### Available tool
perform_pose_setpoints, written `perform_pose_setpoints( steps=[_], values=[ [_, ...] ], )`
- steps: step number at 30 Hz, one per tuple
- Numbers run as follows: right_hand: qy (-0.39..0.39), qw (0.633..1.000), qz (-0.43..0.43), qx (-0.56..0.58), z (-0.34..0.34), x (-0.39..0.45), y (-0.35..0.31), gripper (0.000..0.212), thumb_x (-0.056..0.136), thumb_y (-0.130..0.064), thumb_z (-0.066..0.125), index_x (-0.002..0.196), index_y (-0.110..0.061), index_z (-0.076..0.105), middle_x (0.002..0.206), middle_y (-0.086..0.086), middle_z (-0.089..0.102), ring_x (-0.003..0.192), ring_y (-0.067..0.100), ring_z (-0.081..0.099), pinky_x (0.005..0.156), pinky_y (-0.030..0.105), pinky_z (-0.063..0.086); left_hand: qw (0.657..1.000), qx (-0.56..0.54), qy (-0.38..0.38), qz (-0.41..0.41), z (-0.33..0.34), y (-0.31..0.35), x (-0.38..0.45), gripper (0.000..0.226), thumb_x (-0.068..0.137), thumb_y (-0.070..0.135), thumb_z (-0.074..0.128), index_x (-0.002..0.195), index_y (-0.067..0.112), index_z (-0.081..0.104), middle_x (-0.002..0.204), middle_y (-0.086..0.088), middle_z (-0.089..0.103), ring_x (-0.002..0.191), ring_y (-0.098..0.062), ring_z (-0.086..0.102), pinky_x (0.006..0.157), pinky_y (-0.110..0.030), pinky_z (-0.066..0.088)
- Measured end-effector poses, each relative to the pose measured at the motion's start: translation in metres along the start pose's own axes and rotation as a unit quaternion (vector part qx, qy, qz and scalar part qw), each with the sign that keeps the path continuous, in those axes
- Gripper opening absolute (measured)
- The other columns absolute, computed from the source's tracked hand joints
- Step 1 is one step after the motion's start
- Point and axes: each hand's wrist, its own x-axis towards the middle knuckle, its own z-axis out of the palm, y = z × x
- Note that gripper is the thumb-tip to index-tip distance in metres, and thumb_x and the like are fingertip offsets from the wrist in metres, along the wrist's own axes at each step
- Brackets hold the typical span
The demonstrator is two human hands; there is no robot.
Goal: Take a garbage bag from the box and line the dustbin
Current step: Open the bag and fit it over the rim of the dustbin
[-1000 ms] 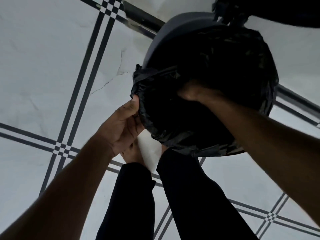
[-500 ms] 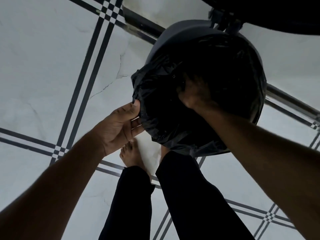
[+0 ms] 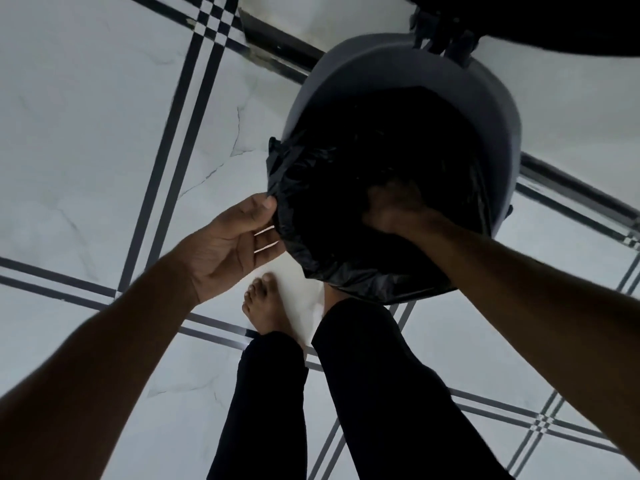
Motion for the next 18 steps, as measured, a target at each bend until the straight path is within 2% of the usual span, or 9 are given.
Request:
perform_pose_setpoints(
  steps=[3, 5, 7, 8, 10, 12, 15, 17, 18],
  values=[
    [0.138, 0.989, -0.041, -0.039, -0.014, -0.04, 0.008, 0.049, 0.09, -0.04, 0.052, 0.135, -0.022, 0.053, 0.144, 0.009, 0.05, 0.142, 0.031, 0.029, 0.119, 0.054, 0.013, 0.991, 0.022, 0.116, 0.067, 0.017, 0.011, -0.012, 0.05, 0.06, 0.042, 0.09, 0.099, 0.027, 0.063, 0.094, 0.011, 0.072, 0.088, -0.006, 0.068, 0.089, -0.028, 0.054],
    [0.214, 0.975, -0.051, -0.03, -0.018, -0.067, 0.018, 0.044, 0.087, -0.037, 0.054, 0.127, -0.02, 0.059, 0.136, 0.01, 0.054, 0.143, 0.032, 0.026, 0.114, 0.055, 0.023, 0.957, 0.139, 0.231, 0.11, 0.031, 0.021, -0.013, 0.028, 0.077, 0.039, 0.08, 0.095, 0.026, 0.063, 0.09, 0.012, 0.071, 0.086, -0.004, 0.067, 0.092, -0.031, 0.052],
    [0.243, 0.969, -0.036, 0.004, -0.02, -0.086, 0.029, 0.041, 0.085, -0.034, 0.056, 0.121, -0.015, 0.062, 0.132, 0.013, 0.053, 0.145, 0.036, 0.024, 0.106, 0.055, 0.037, 0.864, 0.311, 0.346, 0.191, 0.044, 0.032, -0.013, 0.031, 0.083, 0.042, 0.075, 0.099, 0.017, 0.066, 0.093, 0.006, 0.07, 0.08, 0.004, 0.063, 0.087, -0.019, 0.053],
    [0.253, 0.967, -0.031, 0.016, -0.022, -0.094, 0.033, 0.04, 0.085, -0.032, 0.056, 0.119, -0.013, 0.063, 0.132, 0.015, 0.052, 0.145, 0.038, 0.024, 0.104, 0.054, 0.041, 0.812, 0.384, 0.365, 0.246, 0.053, 0.038, -0.014, 0.03, 0.086, 0.039, 0.074, 0.1, 0.013, 0.066, 0.094, 0.003, 0.068, 0.076, 0.007, 0.061, 0.079, -0.011, 0.051],
    [0.276, 0.961, -0.032, 0.016, -0.026, -0.108, 0.038, 0.038, 0.083, -0.029, 0.056, 0.116, -0.012, 0.063, 0.133, 0.018, 0.05, 0.144, 0.04, 0.025, 0.104, 0.057, 0.042, 0.735, 0.485, 0.322, 0.348, 0.077, 0.049, -0.017, 0.02, 0.09, 0.03, 0.07, 0.098, 0.013, 0.065, 0.091, 0.001, 0.067, 0.075, 0.002, 0.06, 0.069, -0.012, 0.049],
    [0.311, 0.95, -0.031, 0.02, -0.028, -0.116, 0.042, 0.037, 0.081, -0.027, 0.058, 0.115, -0.013, 0.062, 0.135, 0.017, 0.049, 0.142, 0.041, 0.027, 0.107, 0.061, 0.036, 0.681, 0.568, 0.253, 0.387, 0.099, 0.054, -0.014, 0.017, 0.09, 0.028, 0.069, 0.099, 0.015, 0.068, 0.095, -0.001, 0.067, 0.081, -0.01, 0.063, 0.073, -0.023, 0.052],
    [0.37, 0.926, -0.008, 0.08, -0.032, -0.128, 0.048, 0.048, 0.079, -0.026, 0.058, 0.126, -0.016, 0.053, 0.143, 0.017, 0.041, 0.14, 0.041, 0.027, 0.109, 0.061, 0.033, 0.552, 0.718, 0.246, 0.345, 0.114, 0.052, 0.005, 0.034, 0.086, 0.027, 0.071, 0.118, 0.018, 0.064, 0.117, -0.009, 0.061, 0.106, -0.027, 0.06, 0.081, -0.042, 0.055],
    [0.393, 0.91, 0.017, 0.132, -0.031, -0.129, 0.057, 0.06, 0.082, -0.028, 0.056, 0.14, -0.017, 0.042, 0.15, 0.02, 0.031, 0.142, 0.043, 0.023, 0.112, 0.06, 0.03, 0.509, 0.763, 0.254, 0.308, 0.112, 0.05, 0.015, 0.042, 0.085, 0.022, 0.073, 0.125, 0.016, 0.06, 0.126, -0.014, 0.055, 0.115, -0.035, 0.053, 0.084, -0.049, 0.054],
    [0.397, 0.904, 0.03, 0.158, -0.031, -0.127, 0.062, 0.066, 0.084, -0.029, 0.056, 0.146, -0.017, 0.035, 0.153, 0.022, 0.026, 0.143, 0.044, 0.02, 0.113, 0.059, 0.028, 0.503, 0.769, 0.257, 0.3, 0.109, 0.05, 0.017, 0.044, 0.085, 0.02, 0.073, 0.126, 0.015, 0.059, 0.127, -0.014, 0.054, 0.116, -0.037, 0.052, 0.083, -0.05, 0.053]
  ],
)
